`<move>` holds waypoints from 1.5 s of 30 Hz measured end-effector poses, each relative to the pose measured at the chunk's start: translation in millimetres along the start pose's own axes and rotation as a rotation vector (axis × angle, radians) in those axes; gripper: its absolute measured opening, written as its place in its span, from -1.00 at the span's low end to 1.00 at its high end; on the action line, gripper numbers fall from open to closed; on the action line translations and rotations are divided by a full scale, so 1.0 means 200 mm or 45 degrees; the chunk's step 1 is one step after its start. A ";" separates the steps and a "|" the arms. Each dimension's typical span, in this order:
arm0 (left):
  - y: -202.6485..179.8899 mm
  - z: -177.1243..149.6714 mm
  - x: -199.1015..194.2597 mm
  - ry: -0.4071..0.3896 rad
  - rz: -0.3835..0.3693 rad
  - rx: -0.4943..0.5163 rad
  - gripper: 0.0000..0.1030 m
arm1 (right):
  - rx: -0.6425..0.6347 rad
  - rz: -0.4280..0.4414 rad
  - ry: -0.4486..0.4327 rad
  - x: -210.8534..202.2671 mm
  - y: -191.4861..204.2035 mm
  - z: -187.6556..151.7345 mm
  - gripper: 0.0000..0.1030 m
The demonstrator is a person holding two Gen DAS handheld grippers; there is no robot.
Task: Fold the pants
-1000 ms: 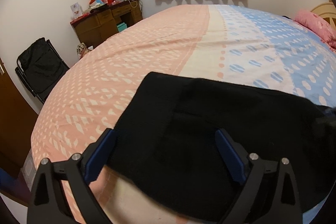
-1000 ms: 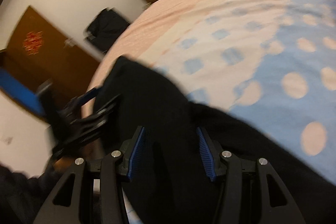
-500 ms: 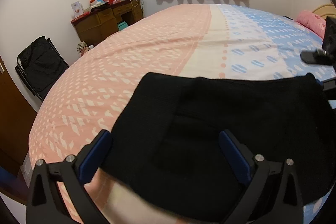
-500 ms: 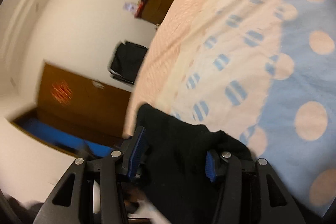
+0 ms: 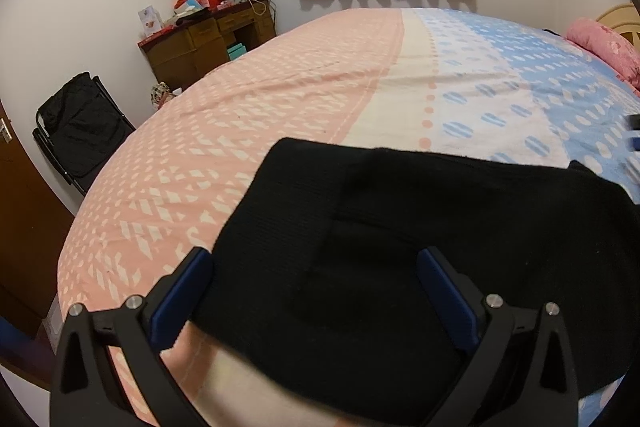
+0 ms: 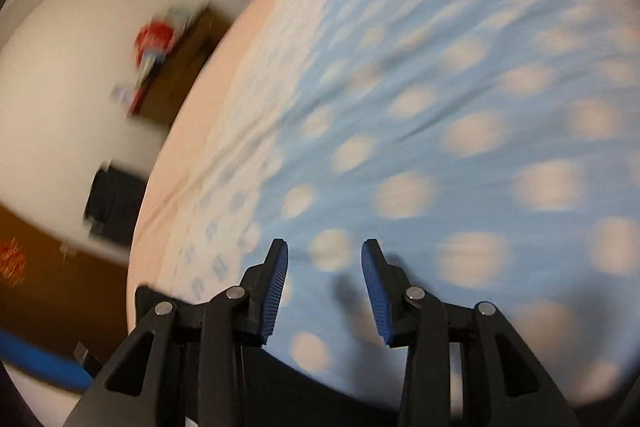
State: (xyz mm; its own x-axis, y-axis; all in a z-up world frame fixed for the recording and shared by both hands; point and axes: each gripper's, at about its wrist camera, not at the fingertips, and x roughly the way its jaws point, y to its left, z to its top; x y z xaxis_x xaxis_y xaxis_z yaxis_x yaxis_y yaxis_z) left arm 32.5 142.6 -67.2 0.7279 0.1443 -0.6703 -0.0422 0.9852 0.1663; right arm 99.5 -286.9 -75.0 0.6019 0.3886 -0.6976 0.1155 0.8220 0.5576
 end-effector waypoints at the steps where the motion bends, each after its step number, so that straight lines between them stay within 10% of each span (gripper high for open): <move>1: 0.00 0.00 0.00 0.000 0.001 -0.001 1.00 | 0.009 -0.047 -0.064 -0.10 -0.04 -0.02 -0.21; 6: 0.00 0.00 0.00 0.002 0.002 -0.007 1.00 | 0.198 -0.599 -0.363 -0.64 -0.38 -0.02 -0.16; 10: 0.00 0.00 0.00 0.006 0.009 -0.007 1.00 | 0.378 -0.786 -0.329 -0.84 -0.73 0.07 -0.13; 21: 0.00 0.01 0.00 0.006 0.016 -0.004 1.00 | 0.359 -0.784 -0.497 -1.16 -0.87 -0.17 -0.13; 29: -0.01 0.01 0.01 0.013 0.032 -0.010 1.00 | 0.319 -0.925 -0.254 -1.46 -1.21 -0.42 -0.13; 37: -0.02 0.01 0.00 0.005 0.041 -0.015 1.00 | 0.293 -0.856 -0.122 -1.29 -1.38 -0.48 -0.13; 40: -0.02 0.00 0.00 0.003 0.043 -0.015 1.00 | 0.189 -0.862 -0.159 -1.29 -1.34 -0.49 -0.76; 45: -0.02 0.00 -0.01 0.001 0.053 -0.017 1.00 | 0.067 -0.901 -0.219 -1.33 -1.23 -0.45 -0.86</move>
State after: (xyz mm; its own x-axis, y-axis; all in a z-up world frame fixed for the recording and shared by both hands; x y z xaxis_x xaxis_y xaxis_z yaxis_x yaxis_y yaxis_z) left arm 31.2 138.8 -66.8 0.7247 0.1850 -0.6638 -0.0814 0.9795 0.1841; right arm -159.9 -554.1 -67.4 0.4843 -0.3028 -0.8209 0.5579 0.8296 0.0231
